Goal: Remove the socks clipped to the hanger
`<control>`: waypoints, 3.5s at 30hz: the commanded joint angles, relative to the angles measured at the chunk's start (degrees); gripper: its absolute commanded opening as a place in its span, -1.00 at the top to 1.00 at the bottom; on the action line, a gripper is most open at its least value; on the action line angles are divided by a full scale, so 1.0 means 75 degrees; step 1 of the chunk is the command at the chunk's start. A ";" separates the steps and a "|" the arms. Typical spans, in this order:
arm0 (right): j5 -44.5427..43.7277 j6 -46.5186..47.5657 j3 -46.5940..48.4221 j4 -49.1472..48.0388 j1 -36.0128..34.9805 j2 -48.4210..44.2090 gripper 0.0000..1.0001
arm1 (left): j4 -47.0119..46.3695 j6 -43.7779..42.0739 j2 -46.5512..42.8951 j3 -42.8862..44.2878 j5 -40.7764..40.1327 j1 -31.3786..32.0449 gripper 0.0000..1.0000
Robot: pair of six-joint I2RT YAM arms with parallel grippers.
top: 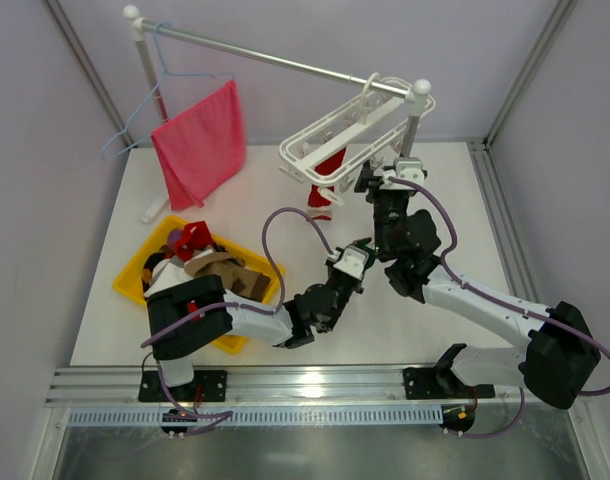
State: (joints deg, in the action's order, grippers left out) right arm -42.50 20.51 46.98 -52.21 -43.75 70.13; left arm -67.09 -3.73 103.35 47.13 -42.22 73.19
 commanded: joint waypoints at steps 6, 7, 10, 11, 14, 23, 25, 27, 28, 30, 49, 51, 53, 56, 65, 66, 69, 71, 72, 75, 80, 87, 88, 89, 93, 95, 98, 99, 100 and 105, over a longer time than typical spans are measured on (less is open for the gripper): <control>-0.0345 -0.0087 -0.0228 -0.0621 -0.0038 -0.0128 -0.89 | -0.0665 0.0449 -0.0513 -0.0272 -0.0173 -0.0453 1.00; -0.0368 -0.0063 -0.0252 -0.0679 -0.0038 -0.0139 -0.90 | -0.0560 0.0775 -0.0607 -0.0377 -0.0091 -0.0581 1.00; -0.0474 0.0019 -0.0346 -0.0785 -0.0038 -0.0163 -0.93 | 0.0154 0.2029 -0.1041 -0.0682 0.0635 -0.1284 1.00; -0.0474 0.0030 -0.0381 -0.0832 -0.0038 -0.0198 -0.93 | 0.0446 0.2334 -0.1135 -0.0764 0.0846 -0.1680 1.00; -0.0521 0.0066 -0.0475 -0.0937 -0.0038 -0.0233 -0.97 | 0.0718 0.3494 -0.1451 -0.1151 0.1526 -0.2431 1.00; -0.0661 0.0160 -0.0592 -0.1137 0.0009 -0.0233 -0.99 | 0.1971 0.3532 -0.3184 -0.2311 0.1048 -0.2844 1.00; -0.0696 0.0136 -0.0604 -0.1137 0.0032 -0.0221 -0.99 | 0.2357 0.3671 -0.3815 -0.2731 0.0954 -0.2844 1.00; -0.0720 0.0113 -0.0604 -0.1137 0.0055 -0.0245 -0.99 | 0.2686 0.3824 -0.4274 -0.2990 0.0813 -0.2844 1.00; -0.0743 0.0089 -0.0616 -0.1125 0.0067 -0.0280 -0.99 | 0.2920 0.3929 -0.4497 -0.3131 0.0731 -0.2844 1.00; -0.0708 -0.0039 -0.0686 -0.1102 0.0125 -0.0338 -0.99 | 0.3611 0.4269 -0.5176 -0.3529 0.0497 -0.2844 1.00; -0.0099 -0.1492 -0.0792 -0.0106 0.0829 -0.0679 -0.99 | 1.0536 0.5852 -1.0544 -0.4164 -0.1871 -0.2704 1.00; -0.0075 -0.1528 -0.0768 -0.0059 0.0852 -0.0667 -0.99 | 1.0760 0.5992 -1.0604 -0.4094 -0.1953 -0.2704 1.00; -0.0064 -0.1563 -0.0768 -0.0059 0.0864 -0.0667 -0.99 | 1.1041 0.6051 -1.0569 -0.3942 -0.2023 -0.2704 1.00; -0.0041 -0.1621 -0.0768 -0.0024 0.0876 -0.0667 -0.99 | 1.1381 0.6063 -1.0418 -0.3754 -0.2210 -0.2704 1.00; 0.0030 -0.1762 -0.0745 0.0117 0.0946 -0.0667 -0.99 | 1.2004 0.6719 -1.0581 -0.3671 -0.2293 -0.2704 1.00; 0.0042 -0.1774 -0.0745 0.0129 0.0969 -0.0667 -0.99 | 1.1992 0.6731 -1.0569 -0.3683 -0.2281 -0.2704 1.00; 0.0053 -0.1809 -0.0756 0.0152 0.0981 -0.0679 -0.99 | 1.2050 0.6778 -1.0476 -0.3601 -0.2351 -0.2704 1.00; 0.0077 -0.1833 -0.0756 0.0152 0.1005 -0.0679 -0.99 | 1.2144 0.6883 -1.0312 -0.3507 -0.2421 -0.2704 1.00; 0.0077 -0.1856 -0.0768 0.0152 0.1016 -0.0679 -0.99 | 1.2203 0.6953 -1.0253 -0.3472 -0.2457 -0.2704 1.00; 0.0100 -0.1868 -0.0756 0.0176 0.1040 -0.0667 -0.99 | 1.2425 0.7223 -1.0031 -0.3355 -0.2551 -0.2704 0.96; 0.0100 -0.1891 -0.0768 0.0211 0.1075 -0.0667 -0.99 | 1.2368 0.7224 -0.9761 -0.3238 -0.2563 -0.2704 0.20; 0.0100 -0.1938 -0.0768 0.0257 0.1110 -0.0702 -0.99 | 1.2285 0.7141 -0.9375 -0.3109 -0.2726 -0.2704 -0.99; 0.0112 -0.1938 -0.0768 0.0269 0.1122 -0.0702 -0.99 | 1.2297 0.7153 -0.9351 -0.3074 -0.2819 -0.2704 -0.99; 0.0112 -0.1938 -0.0780 0.0269 0.1110 -0.0714 -0.99 | 1.2274 0.7142 -0.9327 -0.3062 -0.2867 -0.2704 -0.99; 0.0054 -0.1926 -0.0862 0.0281 0.1157 -0.0854 -0.99 | 1.1900 0.6780 -0.9362 -0.3015 -0.3019 -0.2704 -0.99; 0.0054 -0.1938 -0.0932 0.0281 0.1169 -0.0994 -0.99 | 1.1478 0.6370 -0.9409 -0.3027 -0.3054 -0.2704 -0.99; -0.0052 -0.1915 -0.1037 0.0293 0.1216 -0.1170 -0.99 | 1.0939 0.5948 -0.9374 -0.3027 -0.3148 -0.2704 -0.99; -0.0110 -0.1880 -0.1061 0.0293 0.1262 -0.1206 -0.99 | 1.0822 0.5853 -0.9339 -0.3027 -0.3160 -0.2704 -0.99; -0.0157 -0.1845 -0.1084 0.0281 0.1286 -0.1275 -0.99 | 1.0681 0.5771 -0.9315 -0.3027 -0.3172 -0.2715 -0.99; -0.0415 -0.1832 -0.1260 0.0293 0.1508 -0.1498 -0.99 | 1.0609 0.5782 -0.8941 -0.2852 -0.3219 -0.2715 -0.99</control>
State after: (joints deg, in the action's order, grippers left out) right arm -43.53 7.38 38.20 -47.66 -33.30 60.66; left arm 16.34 40.71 34.96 23.05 -63.42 52.77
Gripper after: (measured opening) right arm 0.996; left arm 0.994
